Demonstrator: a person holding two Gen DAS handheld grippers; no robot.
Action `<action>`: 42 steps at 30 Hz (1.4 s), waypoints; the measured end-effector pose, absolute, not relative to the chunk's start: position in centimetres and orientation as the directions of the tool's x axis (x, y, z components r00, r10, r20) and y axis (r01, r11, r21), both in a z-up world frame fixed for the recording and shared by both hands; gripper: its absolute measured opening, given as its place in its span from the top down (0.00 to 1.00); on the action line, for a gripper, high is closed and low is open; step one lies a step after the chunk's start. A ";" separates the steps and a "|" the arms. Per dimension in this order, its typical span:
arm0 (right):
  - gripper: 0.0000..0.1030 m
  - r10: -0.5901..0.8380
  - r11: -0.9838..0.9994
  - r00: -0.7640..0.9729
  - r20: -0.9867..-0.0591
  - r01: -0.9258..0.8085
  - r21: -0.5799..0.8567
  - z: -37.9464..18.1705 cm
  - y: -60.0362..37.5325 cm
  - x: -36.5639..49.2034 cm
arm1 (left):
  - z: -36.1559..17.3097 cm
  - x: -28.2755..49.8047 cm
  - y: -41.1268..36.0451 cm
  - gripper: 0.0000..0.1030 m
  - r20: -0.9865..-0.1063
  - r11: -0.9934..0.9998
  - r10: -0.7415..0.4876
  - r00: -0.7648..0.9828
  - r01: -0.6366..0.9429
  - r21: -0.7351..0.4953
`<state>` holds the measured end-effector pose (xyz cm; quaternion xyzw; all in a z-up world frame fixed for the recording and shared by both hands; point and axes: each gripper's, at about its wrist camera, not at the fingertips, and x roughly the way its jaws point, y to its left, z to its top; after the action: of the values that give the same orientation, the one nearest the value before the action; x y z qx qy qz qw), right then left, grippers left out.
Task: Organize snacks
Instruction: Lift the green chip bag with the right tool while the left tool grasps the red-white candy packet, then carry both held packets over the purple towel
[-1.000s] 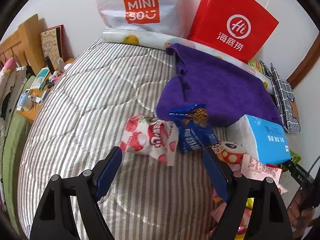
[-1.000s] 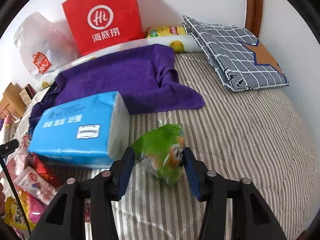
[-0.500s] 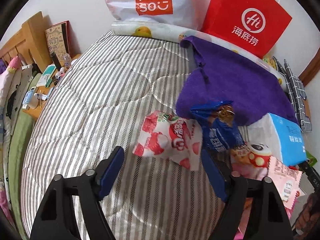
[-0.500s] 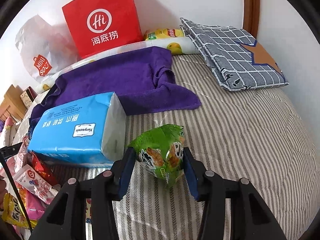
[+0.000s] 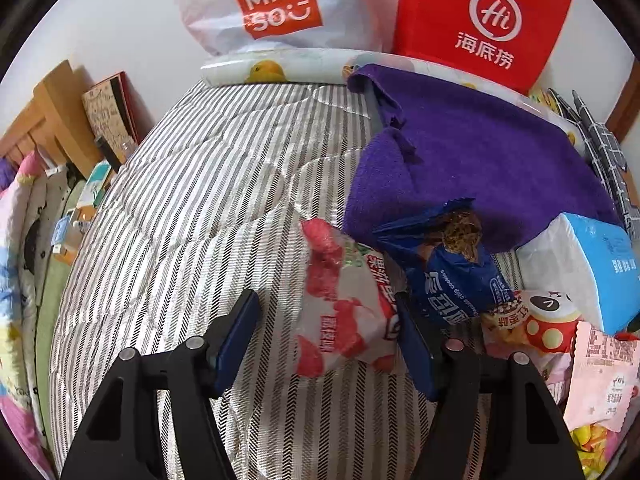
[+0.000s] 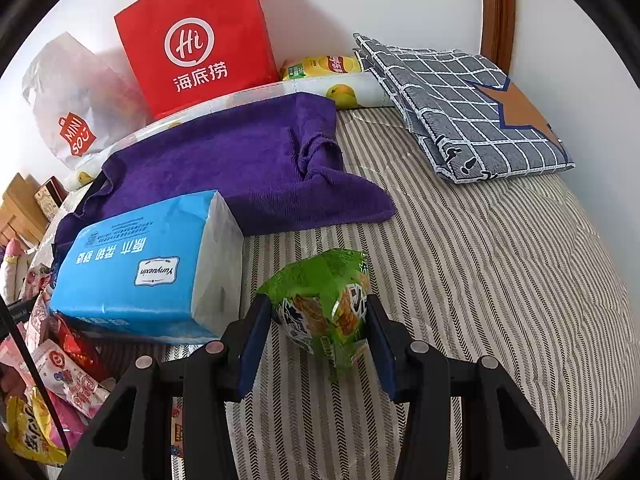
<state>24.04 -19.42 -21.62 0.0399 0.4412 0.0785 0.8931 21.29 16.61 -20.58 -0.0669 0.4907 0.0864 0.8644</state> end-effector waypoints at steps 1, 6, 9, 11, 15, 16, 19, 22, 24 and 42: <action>0.56 0.188 0.982 0.600 -0.778 -0.102 0.159 -21.5 -19.6 24.0 | -20.6 21.2 16.7 0.46 -0.858 0.976 0.075 0.508 -0.213 -0.041; 0.56 0.200 0.979 0.605 -0.770 -0.089 0.184 -20.8 -19.9 24.1 | -20.2 20.8 17.2 0.74 -0.858 0.975 0.032 0.513 -0.203 -0.085; 0.56 0.197 0.980 0.614 -0.764 -0.089 0.181 -20.4 -19.8 23.8 | -20.2 20.5 17.5 0.76 -0.858 0.974 0.007 0.513 -0.198 -0.111; 0.56 0.193 0.980 0.618 -0.762 -0.090 0.175 -20.3 -19.7 23.6 | -20.1 20.2 17.6 0.76 -0.858 0.972 -0.003 0.513 -0.202 -0.124; 0.56 0.193 0.980 0.620 -0.761 -0.091 0.175 -20.1 -19.6 23.2 | -19.9 19.6 18.0 0.76 -0.859 0.968 -0.006 0.511 -0.214 -0.133; 0.56 0.193 0.980 0.622 -0.759 -0.092 0.174 -20.0 -19.5 23.0 | -19.8 19.4 18.1 0.76 -0.860 0.967 -0.006 0.511 -0.217 -0.136; 0.56 0.195 0.980 0.632 -0.750 -0.096 0.174 -19.5 -19.5 22.5 | -19.5 18.7 18.4 0.76 -0.858 0.964 -0.005 0.514 -0.225 -0.141; 0.56 0.192 0.981 0.645 -0.740 -0.101 0.167 -18.8 -19.4 21.8 | -18.9 17.9 18.5 0.76 -0.851 0.962 -0.004 0.524 -0.231 -0.147; 0.56 0.188 0.982 0.653 -0.734 -0.104 0.158 -18.4 -19.2 21.3 | -18.4 17.3 18.4 0.76 -0.848 0.961 -0.012 0.530 -0.229 -0.156; 0.56 0.217 0.976 0.703 -0.677 -0.142 0.166 -14.5 -19.8 15.7 | -13.8 13.0 13.6 0.76 -0.803 0.974 -0.076 0.592 -0.129 -0.187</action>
<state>15.74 -19.84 -14.52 0.0504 0.3729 0.0975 0.9214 12.96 13.64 -13.77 -0.1133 0.4516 0.0150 0.8849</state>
